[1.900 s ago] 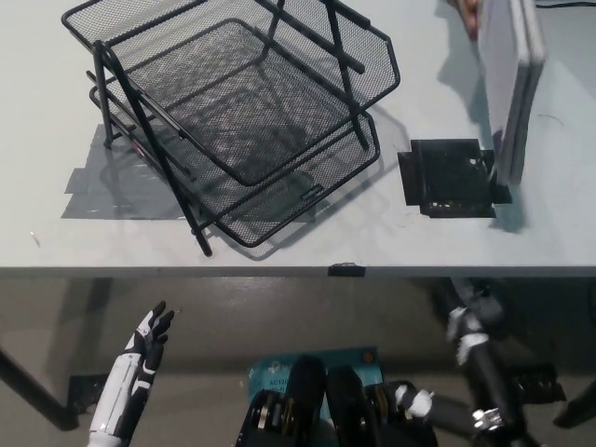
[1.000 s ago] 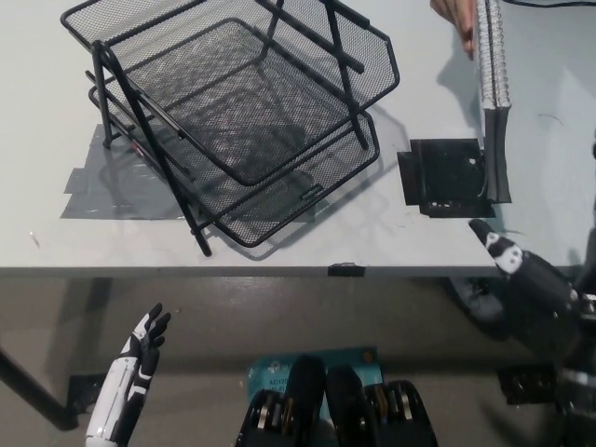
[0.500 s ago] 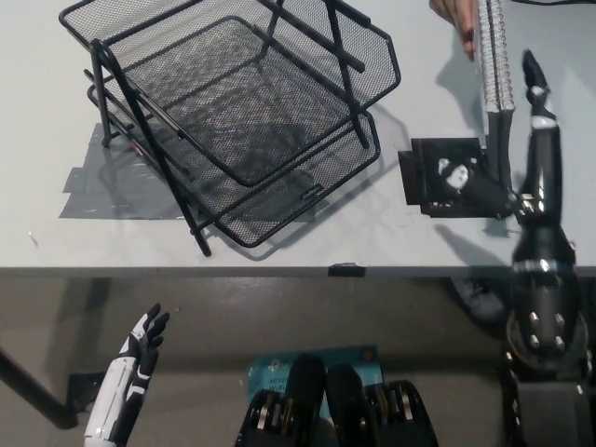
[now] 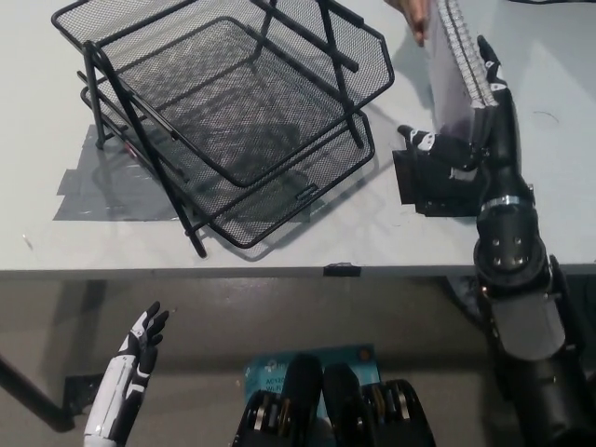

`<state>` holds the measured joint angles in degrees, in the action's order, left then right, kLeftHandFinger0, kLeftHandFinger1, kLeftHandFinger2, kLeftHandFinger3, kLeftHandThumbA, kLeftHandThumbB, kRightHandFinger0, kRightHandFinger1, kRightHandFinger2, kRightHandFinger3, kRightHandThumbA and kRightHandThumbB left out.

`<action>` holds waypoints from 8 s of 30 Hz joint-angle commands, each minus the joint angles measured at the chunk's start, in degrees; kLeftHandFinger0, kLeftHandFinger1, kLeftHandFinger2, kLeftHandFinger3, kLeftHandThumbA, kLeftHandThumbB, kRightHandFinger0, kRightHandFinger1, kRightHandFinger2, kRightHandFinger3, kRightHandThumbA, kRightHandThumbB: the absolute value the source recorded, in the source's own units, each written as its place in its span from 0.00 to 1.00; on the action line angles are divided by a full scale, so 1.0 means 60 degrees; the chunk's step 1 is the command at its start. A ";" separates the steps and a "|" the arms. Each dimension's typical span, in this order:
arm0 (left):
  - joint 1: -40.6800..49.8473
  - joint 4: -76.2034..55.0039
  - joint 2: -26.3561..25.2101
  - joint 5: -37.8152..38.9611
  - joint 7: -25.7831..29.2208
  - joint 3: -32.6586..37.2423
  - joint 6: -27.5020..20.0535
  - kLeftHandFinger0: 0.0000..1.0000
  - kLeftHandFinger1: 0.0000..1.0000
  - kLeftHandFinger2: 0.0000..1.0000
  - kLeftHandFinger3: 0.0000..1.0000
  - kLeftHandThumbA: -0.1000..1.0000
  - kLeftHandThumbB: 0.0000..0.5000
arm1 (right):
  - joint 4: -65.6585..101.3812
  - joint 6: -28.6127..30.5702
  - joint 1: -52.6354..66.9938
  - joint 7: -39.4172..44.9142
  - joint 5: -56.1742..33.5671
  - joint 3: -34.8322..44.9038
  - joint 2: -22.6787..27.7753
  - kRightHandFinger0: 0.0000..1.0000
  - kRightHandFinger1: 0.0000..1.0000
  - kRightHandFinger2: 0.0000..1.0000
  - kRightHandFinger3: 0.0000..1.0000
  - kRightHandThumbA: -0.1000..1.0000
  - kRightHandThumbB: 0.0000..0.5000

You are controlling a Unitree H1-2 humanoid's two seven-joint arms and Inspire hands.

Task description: A person hands a notebook to the robot and the robot grabs it with its right hand and places it in the file tray kept in the centre of the desk infront of it.

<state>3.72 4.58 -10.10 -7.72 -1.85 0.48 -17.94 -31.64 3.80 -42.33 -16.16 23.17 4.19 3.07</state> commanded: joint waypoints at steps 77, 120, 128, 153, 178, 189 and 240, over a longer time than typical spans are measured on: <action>-0.0301 0.0058 -0.0184 -0.0005 -0.0082 -0.0026 -0.0379 1.00 1.00 1.00 1.00 1.00 0.80 | 0.4768 0.2369 -0.2074 -0.2423 0.3073 -0.2044 0.1088 0.00 0.00 0.02 0.02 0.70 0.00; -0.0277 0.0025 -0.0204 0.0120 -0.0214 0.0130 -0.0364 1.00 1.00 1.00 1.00 1.00 0.77 | 0.3217 0.3855 -0.3602 -0.3627 0.8959 -0.6138 0.3649 0.00 0.00 0.00 0.00 0.80 0.17; -0.0303 0.0023 -0.0228 0.0068 -0.0222 0.0143 -0.0358 1.00 1.00 1.00 1.00 1.00 0.77 | 0.3107 0.3856 -0.3921 -0.3795 0.9345 -0.6544 0.3985 0.00 0.00 0.00 0.00 0.86 0.18; -0.0393 0.0078 -0.0224 0.0068 -0.0371 0.0172 -0.0421 1.00 1.00 1.00 1.00 1.00 0.77 | 0.1556 0.3856 -0.4586 -0.5032 0.9552 -0.8596 0.3571 0.00 0.00 0.00 0.00 0.78 0.09; -0.0505 0.0038 -0.0171 0.0093 -0.0411 0.0237 -0.0384 1.00 1.00 1.00 1.00 1.00 0.81 | 0.0922 0.3856 -0.5625 -0.5871 0.8614 -0.7955 0.3835 0.00 0.00 0.00 0.00 0.84 0.03; -0.0578 0.0113 -0.0224 -0.0003 -0.0430 0.0323 -0.0490 1.00 1.00 1.00 1.00 1.00 0.74 | 0.0755 0.3856 -0.5491 -0.5928 0.7980 -0.6675 0.3824 0.00 0.00 0.02 0.21 0.71 0.02; -0.0815 -0.0253 -0.0269 -0.0293 -0.0691 0.0570 0.0009 1.00 1.00 1.00 1.00 1.00 0.83 | -0.1130 0.3856 -0.4134 -0.7618 0.9324 -1.0173 0.3051 0.00 0.00 0.00 0.03 0.78 0.08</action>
<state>-0.97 5.33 -10.77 -9.80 -4.97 3.54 -18.35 -40.24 27.60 -66.86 -59.27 78.18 -52.71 20.02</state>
